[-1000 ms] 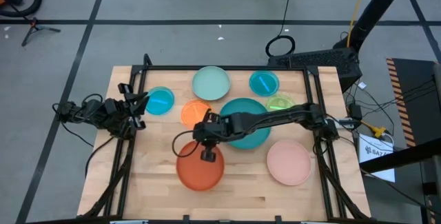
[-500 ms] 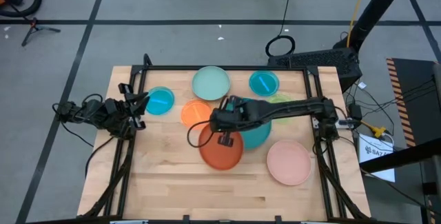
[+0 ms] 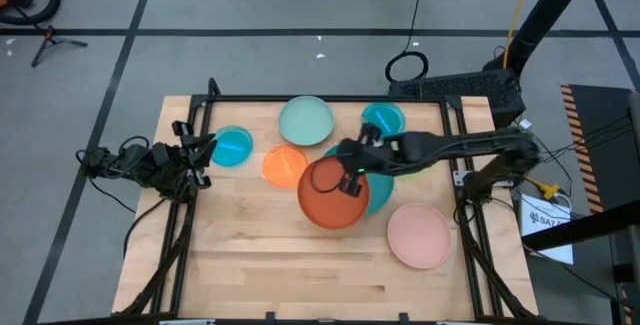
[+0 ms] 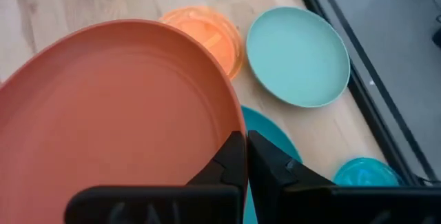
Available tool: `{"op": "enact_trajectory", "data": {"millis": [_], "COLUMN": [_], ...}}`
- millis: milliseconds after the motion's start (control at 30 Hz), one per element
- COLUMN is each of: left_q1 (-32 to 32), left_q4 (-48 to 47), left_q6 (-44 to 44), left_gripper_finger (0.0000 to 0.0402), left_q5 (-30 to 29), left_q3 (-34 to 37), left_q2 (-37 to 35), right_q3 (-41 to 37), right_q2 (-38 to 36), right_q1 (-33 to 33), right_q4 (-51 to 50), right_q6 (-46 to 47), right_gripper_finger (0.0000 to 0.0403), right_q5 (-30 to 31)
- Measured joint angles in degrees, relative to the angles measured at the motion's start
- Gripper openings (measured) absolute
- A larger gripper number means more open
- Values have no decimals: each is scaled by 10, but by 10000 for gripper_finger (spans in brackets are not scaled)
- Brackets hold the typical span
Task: Stack plastic plates
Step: Stack the dark orange plate on top of the dark blue plate
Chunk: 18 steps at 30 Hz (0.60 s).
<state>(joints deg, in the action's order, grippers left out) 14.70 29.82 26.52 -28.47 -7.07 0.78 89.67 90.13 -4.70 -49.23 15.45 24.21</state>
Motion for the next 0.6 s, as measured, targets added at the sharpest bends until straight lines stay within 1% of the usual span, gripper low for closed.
{"op": "enact_trajectory", "data": {"millis": [133, 333, 467, 600], "left_q1": [0, 0, 0, 0], "left_q4": [1, 2, 2, 2], "left_q6": [2, 3, 3, 3], "left_gripper_finger": [81, 81, 81, 81], "left_q5": [0, 0, 0, 0], "left_q3": [0, 0, 0, 0], "left_q2": [0, 0, 0, 0], "right_q3": [-164, -374, -477, -544], "right_q2": [-91, -197, -238, -249], "right_q1": [27, 83, 121, 149], "right_q4": [136, 277, 348, 408], "right_q6": [21, 74, 115, 148], "right_gripper_finger": [0, 0, 0, 0], "right_q5": [-2, -3, -4, -4]}}
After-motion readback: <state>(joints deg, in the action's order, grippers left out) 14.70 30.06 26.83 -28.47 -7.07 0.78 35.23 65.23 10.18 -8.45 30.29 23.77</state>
